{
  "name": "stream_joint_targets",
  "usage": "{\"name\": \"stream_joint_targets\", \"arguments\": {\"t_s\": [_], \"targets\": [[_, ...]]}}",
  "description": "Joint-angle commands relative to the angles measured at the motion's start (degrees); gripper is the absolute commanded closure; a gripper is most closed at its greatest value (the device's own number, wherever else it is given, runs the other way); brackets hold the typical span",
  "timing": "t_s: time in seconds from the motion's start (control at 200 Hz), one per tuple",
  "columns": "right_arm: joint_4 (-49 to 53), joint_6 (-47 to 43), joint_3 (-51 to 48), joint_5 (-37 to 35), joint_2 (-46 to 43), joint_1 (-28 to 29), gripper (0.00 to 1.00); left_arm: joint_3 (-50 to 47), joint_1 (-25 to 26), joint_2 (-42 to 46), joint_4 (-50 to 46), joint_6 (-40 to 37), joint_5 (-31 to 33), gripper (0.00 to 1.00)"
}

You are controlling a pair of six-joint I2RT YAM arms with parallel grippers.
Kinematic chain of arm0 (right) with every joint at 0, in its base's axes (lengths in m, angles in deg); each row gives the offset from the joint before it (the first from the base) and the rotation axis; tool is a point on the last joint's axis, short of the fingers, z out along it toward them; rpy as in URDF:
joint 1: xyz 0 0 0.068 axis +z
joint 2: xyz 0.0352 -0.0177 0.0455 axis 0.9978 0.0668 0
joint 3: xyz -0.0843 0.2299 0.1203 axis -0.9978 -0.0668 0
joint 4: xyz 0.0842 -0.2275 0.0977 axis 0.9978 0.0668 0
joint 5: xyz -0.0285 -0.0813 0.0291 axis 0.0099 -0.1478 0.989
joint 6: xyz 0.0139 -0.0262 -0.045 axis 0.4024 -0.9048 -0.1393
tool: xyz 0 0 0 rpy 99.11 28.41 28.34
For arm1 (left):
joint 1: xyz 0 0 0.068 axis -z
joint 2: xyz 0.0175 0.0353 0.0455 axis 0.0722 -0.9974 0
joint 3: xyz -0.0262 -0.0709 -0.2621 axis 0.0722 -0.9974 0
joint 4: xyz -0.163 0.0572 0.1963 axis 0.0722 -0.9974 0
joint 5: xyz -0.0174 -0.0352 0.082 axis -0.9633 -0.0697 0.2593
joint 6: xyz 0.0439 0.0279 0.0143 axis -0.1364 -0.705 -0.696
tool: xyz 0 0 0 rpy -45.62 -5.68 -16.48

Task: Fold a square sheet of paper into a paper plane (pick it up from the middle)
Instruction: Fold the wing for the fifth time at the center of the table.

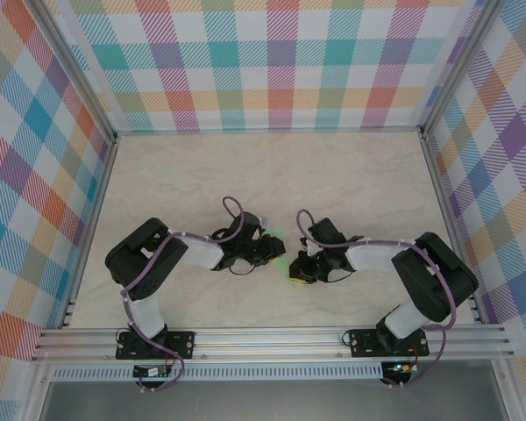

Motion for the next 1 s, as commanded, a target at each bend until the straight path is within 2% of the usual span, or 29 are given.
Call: {"name": "stream_joint_targets", "arguments": {"t_s": [0.0,0.26,0.47,0.765,0.995], "targets": [[5.7,-1.6,-0.1,-3.8,1.9,1.2,0.88,0.4,0.4,-1.1,-2.1,-0.9,0.2,0.75],[10.1,-3.3,2.3,-3.0,-1.7,1.9,0.87,0.4,0.4,-1.1,-2.3,-1.0,0.2,0.75],[11.8,-4.1,3.7,-3.0,-1.0,2.4,0.89,0.6,0.4,-1.1,-2.6,-1.0,0.1,0.75],[17.2,-4.8,5.7,-7.9,2.7,4.4,0.9,0.4,0.5,-0.9,-3.0,-1.1,0.3,0.75],[19.6,-5.4,7.5,-8.4,0.8,4.9,0.87,0.8,0.4,-0.9,-3.4,-1.2,0.2,0.75]]}}
